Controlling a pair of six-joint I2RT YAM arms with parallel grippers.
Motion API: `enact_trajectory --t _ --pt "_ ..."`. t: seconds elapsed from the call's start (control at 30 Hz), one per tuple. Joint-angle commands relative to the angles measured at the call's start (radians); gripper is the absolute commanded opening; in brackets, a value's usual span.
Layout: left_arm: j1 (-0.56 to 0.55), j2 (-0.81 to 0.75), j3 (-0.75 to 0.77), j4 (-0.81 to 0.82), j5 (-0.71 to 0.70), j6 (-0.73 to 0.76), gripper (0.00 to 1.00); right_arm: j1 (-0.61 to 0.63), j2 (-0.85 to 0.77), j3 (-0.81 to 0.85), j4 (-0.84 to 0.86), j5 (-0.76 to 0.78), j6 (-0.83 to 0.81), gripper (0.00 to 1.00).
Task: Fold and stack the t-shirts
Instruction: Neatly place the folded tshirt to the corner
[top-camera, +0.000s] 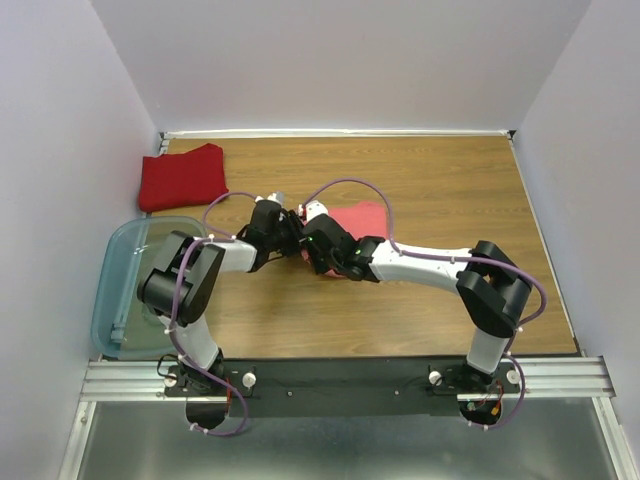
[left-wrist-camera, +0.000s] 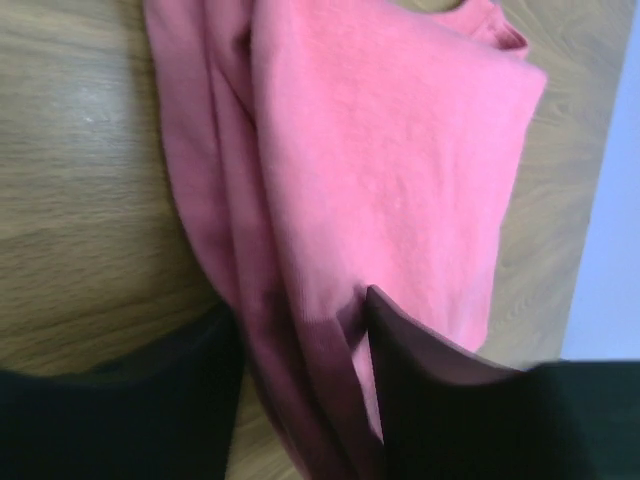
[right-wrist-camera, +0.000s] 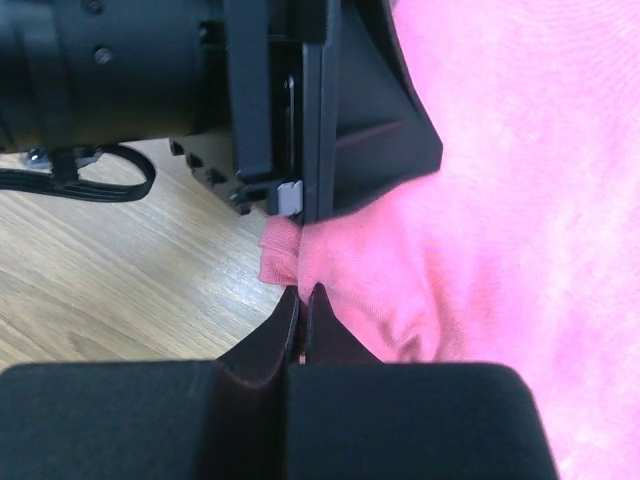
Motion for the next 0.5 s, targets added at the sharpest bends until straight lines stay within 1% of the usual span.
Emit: enact_trajectory --t 0.0,0.03,0.1,0.13,0.17,0.2,0.23,0.27,0.3,0.33,0.37,0.4,0.43,0.47 --pt "-0.003 0.024 0.056 -0.09 -0.088 0.069 0.39 -0.003 -0.017 -0.01 0.033 -0.022 0.011 0.01" --pt "-0.002 0.021 0.064 -0.096 -0.094 0.075 0.25 -0.003 -0.016 -0.01 0.033 -0.028 0.01 0.0" --pt "-0.003 0.023 0.081 -0.122 -0.117 0.093 0.12 -0.004 -0.013 -0.01 0.036 -0.034 0.008 0.01" --pt "-0.003 0.021 0.105 -0.139 -0.13 0.107 0.07 -0.003 -0.01 -0.01 0.036 -0.037 0.008 0.04" --pt "-0.003 0.021 0.119 -0.156 -0.145 0.145 0.0 -0.004 -0.008 -0.012 0.039 -0.051 0.01 0.16" --pt "-0.002 0.023 0.156 -0.2 -0.185 0.167 0.0 -0.003 -0.008 -0.015 0.04 -0.057 0.01 0.23" --pt "0.0 0.026 0.178 -0.226 -0.211 0.222 0.0 -0.004 -0.008 -0.016 0.042 -0.071 0.014 0.35" --pt "0.0 0.029 0.199 -0.254 -0.24 0.25 0.0 -0.004 -0.009 -0.02 0.042 -0.079 0.014 0.4" --pt "0.001 0.034 0.245 -0.315 -0.319 0.276 0.0 -0.003 -0.011 -0.026 0.04 -0.083 0.013 0.45" --pt "0.004 0.035 0.271 -0.352 -0.353 0.306 0.0 -0.004 -0.016 -0.032 0.039 -0.092 0.013 0.53" --pt "0.018 0.038 0.293 -0.382 -0.413 0.358 0.0 -0.004 -0.029 -0.039 0.036 -0.094 0.008 0.57" --pt "0.027 0.044 0.337 -0.442 -0.438 0.391 0.0 -0.004 -0.042 -0.046 0.03 -0.092 0.007 0.6" --pt "0.036 0.046 0.357 -0.468 -0.461 0.417 0.0 -0.006 -0.054 -0.064 0.022 -0.092 0.005 0.67" --pt "0.049 0.049 0.379 -0.49 -0.487 0.441 0.0 -0.004 -0.069 -0.076 0.017 -0.085 0.005 0.7"
